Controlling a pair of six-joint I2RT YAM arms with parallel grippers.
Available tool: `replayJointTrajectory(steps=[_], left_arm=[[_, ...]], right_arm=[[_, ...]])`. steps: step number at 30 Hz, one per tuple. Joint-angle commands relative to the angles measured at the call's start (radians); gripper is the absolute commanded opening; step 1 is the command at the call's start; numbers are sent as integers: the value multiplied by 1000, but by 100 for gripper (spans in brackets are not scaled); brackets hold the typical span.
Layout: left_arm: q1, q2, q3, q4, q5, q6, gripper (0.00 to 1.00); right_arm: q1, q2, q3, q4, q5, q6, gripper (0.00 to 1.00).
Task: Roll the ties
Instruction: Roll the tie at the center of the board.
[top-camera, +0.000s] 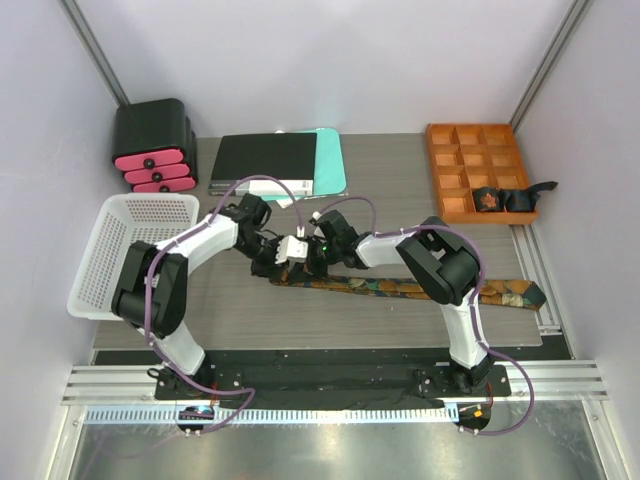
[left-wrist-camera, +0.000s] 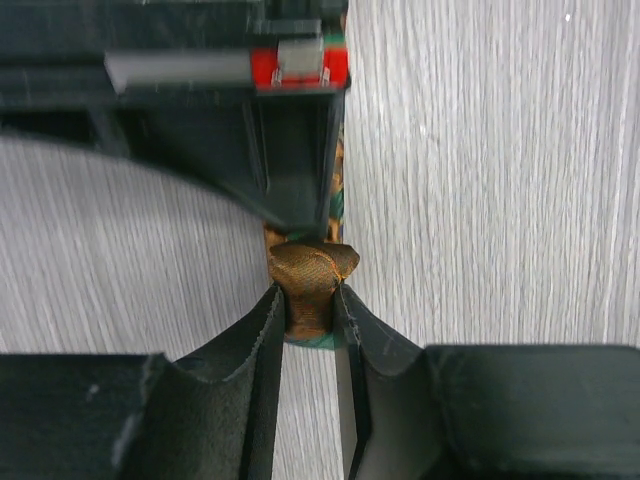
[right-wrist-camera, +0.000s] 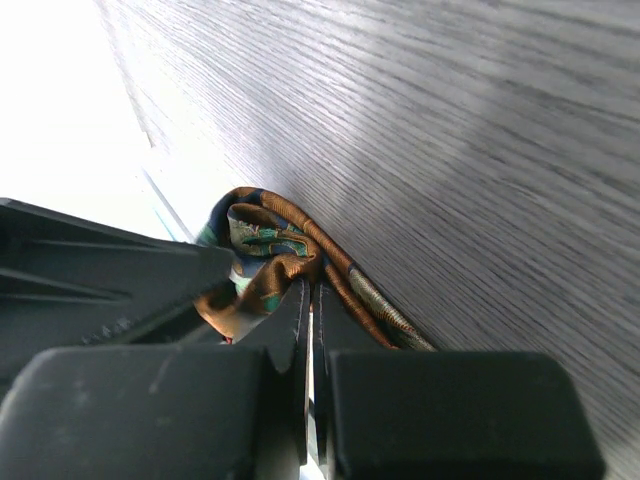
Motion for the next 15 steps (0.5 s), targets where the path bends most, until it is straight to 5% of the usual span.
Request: replayJointTrajectory(steps=[1,15], left_arm=[[-39,38,35,24,5,-50,26],[-47,127,65,-13,-103,-79,25]], right_arm=[[-3,-7,11,49,-20,26,1],[-41,-128,-54,22,-78,19,31]])
